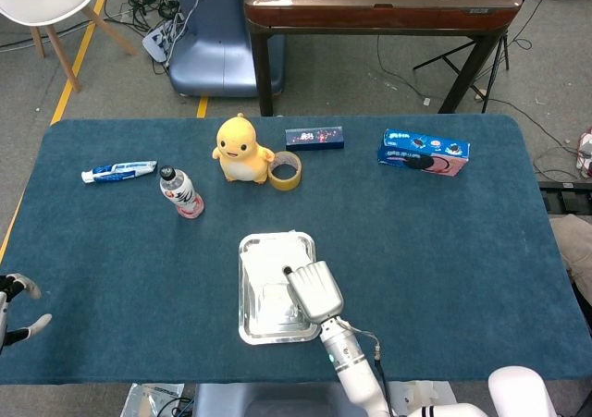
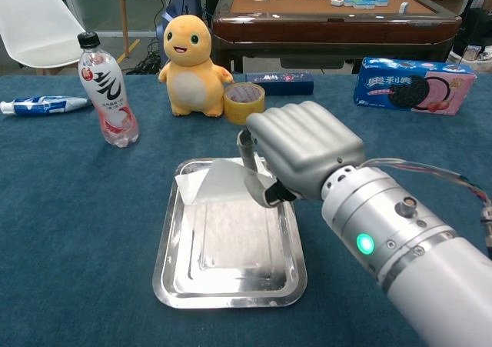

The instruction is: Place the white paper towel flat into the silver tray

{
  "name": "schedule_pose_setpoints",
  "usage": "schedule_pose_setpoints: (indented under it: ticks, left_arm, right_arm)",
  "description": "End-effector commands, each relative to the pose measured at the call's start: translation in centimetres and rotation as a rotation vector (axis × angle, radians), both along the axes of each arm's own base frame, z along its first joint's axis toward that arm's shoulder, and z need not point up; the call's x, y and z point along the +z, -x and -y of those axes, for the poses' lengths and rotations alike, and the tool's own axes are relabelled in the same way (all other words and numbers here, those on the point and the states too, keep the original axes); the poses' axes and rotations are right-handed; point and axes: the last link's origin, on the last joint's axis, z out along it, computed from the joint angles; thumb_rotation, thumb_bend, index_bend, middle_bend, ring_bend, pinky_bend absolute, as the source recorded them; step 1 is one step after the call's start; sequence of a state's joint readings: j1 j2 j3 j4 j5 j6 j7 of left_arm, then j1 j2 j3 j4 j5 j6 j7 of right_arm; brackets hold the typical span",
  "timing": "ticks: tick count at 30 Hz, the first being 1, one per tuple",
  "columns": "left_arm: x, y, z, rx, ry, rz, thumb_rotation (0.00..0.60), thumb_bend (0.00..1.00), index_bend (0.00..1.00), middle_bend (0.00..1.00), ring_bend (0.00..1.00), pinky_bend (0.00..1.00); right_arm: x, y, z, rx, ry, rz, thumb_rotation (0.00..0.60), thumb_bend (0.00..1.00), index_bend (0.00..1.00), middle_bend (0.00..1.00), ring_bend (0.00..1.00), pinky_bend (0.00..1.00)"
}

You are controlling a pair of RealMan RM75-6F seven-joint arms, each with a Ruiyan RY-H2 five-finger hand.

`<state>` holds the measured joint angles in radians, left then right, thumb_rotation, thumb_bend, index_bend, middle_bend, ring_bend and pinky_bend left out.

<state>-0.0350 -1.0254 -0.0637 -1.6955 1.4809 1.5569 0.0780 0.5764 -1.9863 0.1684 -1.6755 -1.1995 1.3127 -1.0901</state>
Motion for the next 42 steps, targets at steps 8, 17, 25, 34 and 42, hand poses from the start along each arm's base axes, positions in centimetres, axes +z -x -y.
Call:
schedule_pose_setpoints:
  ticks: [8, 17, 25, 34, 42]
  left_arm:
    - [0.0, -0.1, 0.0, -0.002, 0.0, 0.002, 0.6, 0.07, 0.56, 0.48, 0.38, 0.68]
    - [0.1, -0.1, 0.1, -0.005, -0.005, 0.005, 0.6, 0.07, 0.56, 0.48, 0.38, 0.68]
    - [0.2, -0.1, 0.1, -0.007, -0.005, 0.005, 0.6, 0.07, 0.56, 0.48, 0.38, 0.68]
    - [0.2, -0.1, 0.1, -0.005, -0.004, 0.004, 0.6, 0.07, 0.56, 0.48, 0.38, 0.68]
    - [0.2, -0.1, 0.1, -0.006, -0.004, 0.004, 0.6, 0.07, 0.56, 0.48, 0.38, 0.68]
  right_arm:
    - [-0.5, -0.9, -0.9, 0.004, -0.033, 0.036, 0.6, 0.5, 0.64, 1.0, 1.0, 1.0]
    - [-1.2, -1.4, -1.4, -0.011, -0.062, 0.05, 0.6, 0.5, 0.64, 1.0, 1.0, 1.0]
    - [-1.2, -1.8, -2.0, -0.01, -0.09, 0.07, 0.6, 0.48, 0.62, 1.0, 1.0, 1.0]
    - [-0.8, -2.1, -2.4, 0.003, -0.128, 0.089, 0.6, 0.14, 0.44, 1.0, 1.0, 1.0]
    - [-0.5, -2.2, -2.8, 0.016, -0.152, 0.098, 0.6, 0.0, 0.34, 1.0, 1.0, 1.0]
